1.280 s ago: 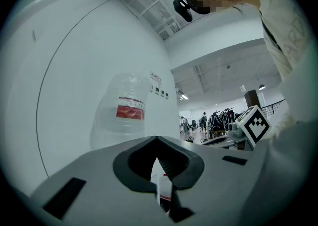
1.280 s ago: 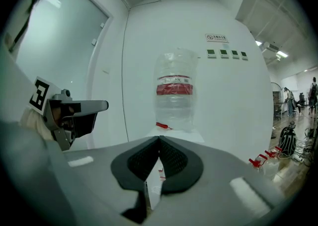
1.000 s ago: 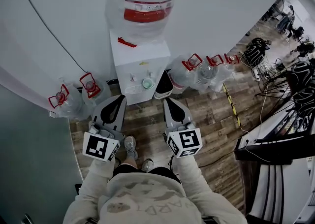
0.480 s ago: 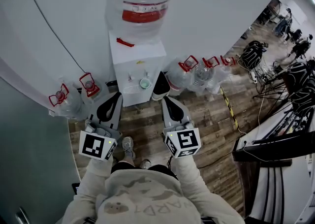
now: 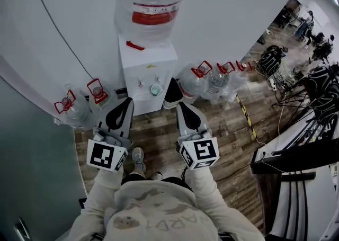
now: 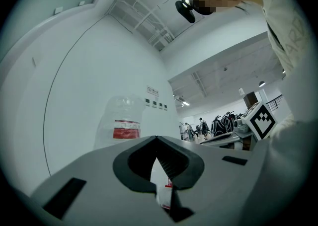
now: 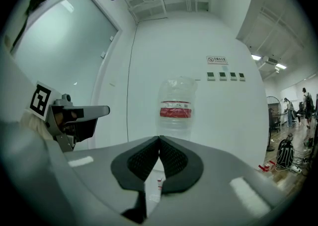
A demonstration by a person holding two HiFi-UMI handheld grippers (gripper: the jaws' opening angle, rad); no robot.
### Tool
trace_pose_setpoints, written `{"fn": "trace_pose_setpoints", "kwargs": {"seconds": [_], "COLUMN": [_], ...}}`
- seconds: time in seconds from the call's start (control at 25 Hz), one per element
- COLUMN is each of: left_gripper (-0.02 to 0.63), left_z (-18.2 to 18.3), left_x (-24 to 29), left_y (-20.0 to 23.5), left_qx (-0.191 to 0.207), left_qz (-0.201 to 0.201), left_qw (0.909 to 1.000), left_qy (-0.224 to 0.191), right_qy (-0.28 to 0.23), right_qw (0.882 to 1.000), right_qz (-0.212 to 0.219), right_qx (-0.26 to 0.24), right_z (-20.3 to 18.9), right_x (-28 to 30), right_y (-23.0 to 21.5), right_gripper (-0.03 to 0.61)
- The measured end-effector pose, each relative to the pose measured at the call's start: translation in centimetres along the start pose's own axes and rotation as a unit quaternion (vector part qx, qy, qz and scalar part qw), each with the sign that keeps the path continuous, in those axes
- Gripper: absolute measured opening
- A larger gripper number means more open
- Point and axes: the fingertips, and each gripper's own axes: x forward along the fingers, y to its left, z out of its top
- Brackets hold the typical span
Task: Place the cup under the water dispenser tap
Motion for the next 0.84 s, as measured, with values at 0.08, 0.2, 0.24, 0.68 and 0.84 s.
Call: {"fn": "trace_pose_setpoints", "kwargs": {"seconds": [0.08, 0.2, 0.24, 0.68, 0.84], "left_gripper": [0.006, 0.006, 0.006, 0.006, 0.006], "left_z": [0.2, 0.4, 0.3, 0.4, 0.4], "left_x": [0.0, -0.1, -0.2, 0.6, 0.9], "left_y": [-0.1, -0.2, -0.3, -1.2, -1.3], "left_qx": [-0.001, -0.002, -0.003, -0.010, -0.011], "left_qz": [0.001, 0.002, 0.002, -0.003, -0.003], "left_qw": [1.0000, 1.0000, 1.0000, 0.9999, 0.9999], "left_qy": [-0.002, -0.003, -0.004, -0.007, -0.007], "right_qy": [-0.002, -0.006, -0.006, -0.013, -0.014], "right_qw": [1.000, 1.000, 1.000, 1.000, 1.000], "right_qz": [-0.002, -0.004, -0.005, -0.011, -0.012], "right_qx": [-0.002, -0.003, -0.004, -0.004, -0.005], "right_z": [0.3, 0.6, 0.6, 1.0, 1.0], "right_x": [-0.1, -0.4, -0.5, -1.2, -1.2], "right_y": [-0.1, -0.1, -0.1, -0.7, -1.1], "right_gripper": [0.009, 0.009, 0.009, 0.009, 0.009]}}
